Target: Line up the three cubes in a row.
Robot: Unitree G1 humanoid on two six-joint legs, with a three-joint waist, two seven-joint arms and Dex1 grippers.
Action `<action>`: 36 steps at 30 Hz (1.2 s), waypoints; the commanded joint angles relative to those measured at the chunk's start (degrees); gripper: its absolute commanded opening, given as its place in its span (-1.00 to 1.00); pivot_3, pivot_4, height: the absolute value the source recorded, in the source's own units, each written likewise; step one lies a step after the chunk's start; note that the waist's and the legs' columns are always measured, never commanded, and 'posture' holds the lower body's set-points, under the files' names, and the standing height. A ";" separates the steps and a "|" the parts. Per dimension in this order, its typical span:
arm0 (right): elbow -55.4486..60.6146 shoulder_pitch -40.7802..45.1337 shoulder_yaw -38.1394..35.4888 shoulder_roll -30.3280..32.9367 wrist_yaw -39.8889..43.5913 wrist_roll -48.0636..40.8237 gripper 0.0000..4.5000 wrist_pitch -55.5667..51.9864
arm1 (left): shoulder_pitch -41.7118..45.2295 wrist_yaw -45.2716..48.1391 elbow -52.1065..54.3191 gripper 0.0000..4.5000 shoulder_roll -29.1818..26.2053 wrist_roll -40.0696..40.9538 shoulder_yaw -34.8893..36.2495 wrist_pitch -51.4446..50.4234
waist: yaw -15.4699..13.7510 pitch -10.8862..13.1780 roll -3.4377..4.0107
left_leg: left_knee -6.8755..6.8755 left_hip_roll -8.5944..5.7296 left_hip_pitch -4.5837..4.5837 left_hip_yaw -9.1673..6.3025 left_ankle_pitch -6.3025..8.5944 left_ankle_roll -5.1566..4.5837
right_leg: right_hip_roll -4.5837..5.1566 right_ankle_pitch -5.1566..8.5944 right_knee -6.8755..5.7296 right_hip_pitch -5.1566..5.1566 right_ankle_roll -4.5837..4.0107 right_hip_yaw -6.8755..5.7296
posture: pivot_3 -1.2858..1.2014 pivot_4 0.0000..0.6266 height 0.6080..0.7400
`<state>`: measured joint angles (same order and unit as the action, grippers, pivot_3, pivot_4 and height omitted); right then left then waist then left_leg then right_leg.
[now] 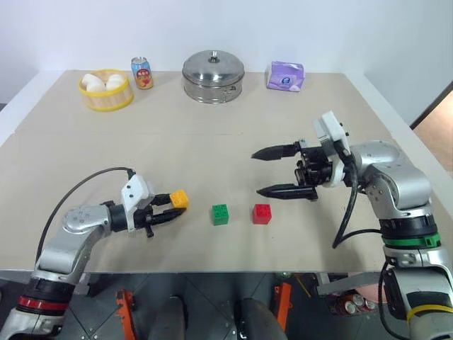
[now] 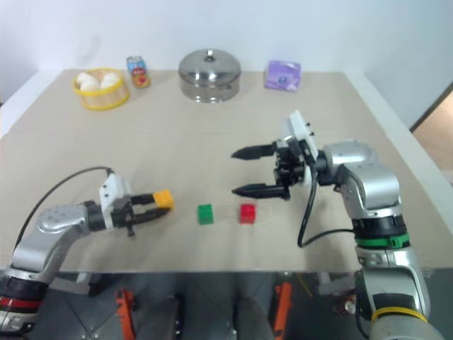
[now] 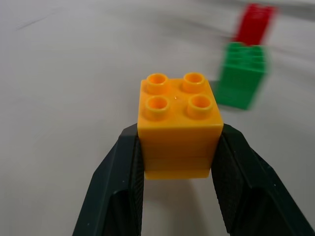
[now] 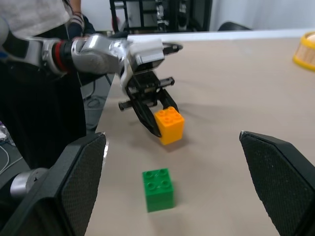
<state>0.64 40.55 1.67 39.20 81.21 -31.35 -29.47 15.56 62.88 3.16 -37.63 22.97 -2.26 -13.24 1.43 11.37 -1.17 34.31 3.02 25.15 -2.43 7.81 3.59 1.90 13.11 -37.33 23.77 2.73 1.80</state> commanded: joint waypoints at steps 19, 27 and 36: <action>10.45 -7.69 -4.59 4.78 -7.40 -4.84 1.00 -2.68 | 9.42 17.55 -20.53 -0.42 -0.43 -4.45 -3.41 13.44 | 0.04 0.00 0.00 | 0.10 0.19 -0.01 0.08 0.00 -0.06 | -0.15 -0.07 -0.02 0.02 -0.05 0.05 | 0.03 -0.52 0.99; 10.13 -7.23 -3.89 4.45 -7.65 -4.84 1.00 -2.18 | 9.70 17.88 -22.66 -0.42 -0.90 -5.15 -3.16 14.90 | 0.04 0.00 0.00 | 0.13 0.46 -0.06 0.12 0.00 -0.06 | -0.42 -0.17 -0.02 0.03 -0.22 0.10 | 0.03 -0.52 0.99; 9.63 -6.93 -3.57 4.44 -7.28 -4.62 1.00 -1.83 | 9.60 17.68 -21.59 0.13 -0.66 -5.35 -3.63 14.94 | 0.03 0.00 0.00 | 0.13 0.53 -0.08 0.18 -0.01 -0.08 | -0.48 -0.22 -0.03 0.06 -0.28 0.15 | 0.03 -0.52 0.99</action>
<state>9.31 32.37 -0.92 43.42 73.64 -35.23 -32.16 24.93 80.89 -18.99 -37.53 17.86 -6.82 1.36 1.46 11.37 -1.18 34.44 3.55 25.11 -2.23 7.81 3.51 1.41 12.88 -37.36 23.88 2.47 1.97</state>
